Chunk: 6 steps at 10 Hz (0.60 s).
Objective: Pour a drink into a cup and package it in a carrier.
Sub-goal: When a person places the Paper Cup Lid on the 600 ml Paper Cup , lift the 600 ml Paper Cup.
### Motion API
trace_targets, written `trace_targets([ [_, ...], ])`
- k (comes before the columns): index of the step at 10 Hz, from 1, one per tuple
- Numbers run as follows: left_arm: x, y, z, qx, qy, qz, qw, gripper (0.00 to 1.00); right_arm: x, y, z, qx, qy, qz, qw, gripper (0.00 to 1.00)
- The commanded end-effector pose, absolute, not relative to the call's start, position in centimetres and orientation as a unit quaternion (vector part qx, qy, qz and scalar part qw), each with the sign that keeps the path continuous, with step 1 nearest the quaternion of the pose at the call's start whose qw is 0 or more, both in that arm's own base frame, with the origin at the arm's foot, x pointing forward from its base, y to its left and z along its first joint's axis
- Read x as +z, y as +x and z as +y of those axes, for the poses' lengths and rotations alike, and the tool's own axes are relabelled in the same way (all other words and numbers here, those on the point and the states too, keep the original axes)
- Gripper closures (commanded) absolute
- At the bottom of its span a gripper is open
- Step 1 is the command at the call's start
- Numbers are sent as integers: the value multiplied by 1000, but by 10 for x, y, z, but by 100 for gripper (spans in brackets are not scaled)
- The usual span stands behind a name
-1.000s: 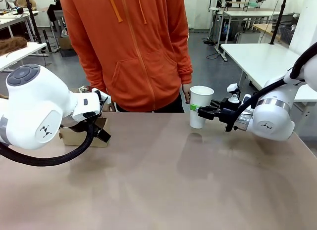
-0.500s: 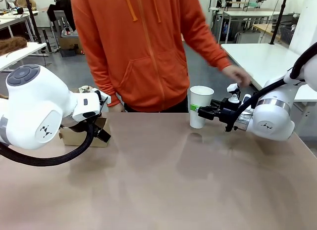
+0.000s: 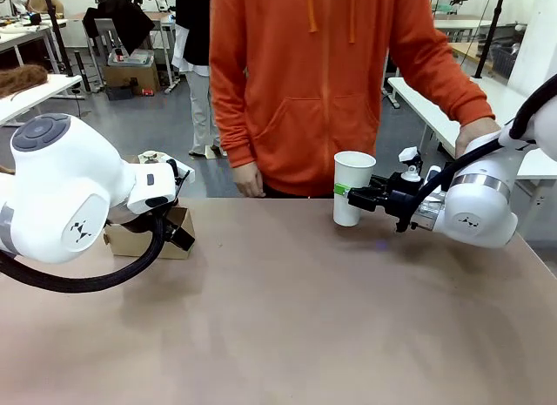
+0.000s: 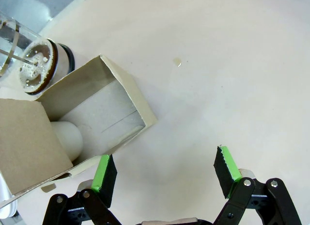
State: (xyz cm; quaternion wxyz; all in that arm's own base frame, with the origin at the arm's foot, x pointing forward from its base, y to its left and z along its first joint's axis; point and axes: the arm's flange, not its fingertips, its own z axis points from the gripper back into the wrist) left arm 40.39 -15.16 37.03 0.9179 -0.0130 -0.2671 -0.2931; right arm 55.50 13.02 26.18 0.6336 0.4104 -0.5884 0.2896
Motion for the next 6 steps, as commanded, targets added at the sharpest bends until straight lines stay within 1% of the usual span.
trace_targets([
  [1,371,404,-151,-293,-14,-267,918,0,267,555,132,290,403,-594,633,19],
  [6,371,404,-151,-293,-14,-267,918,0,267,555,132,290,403,-594,633,19],
])
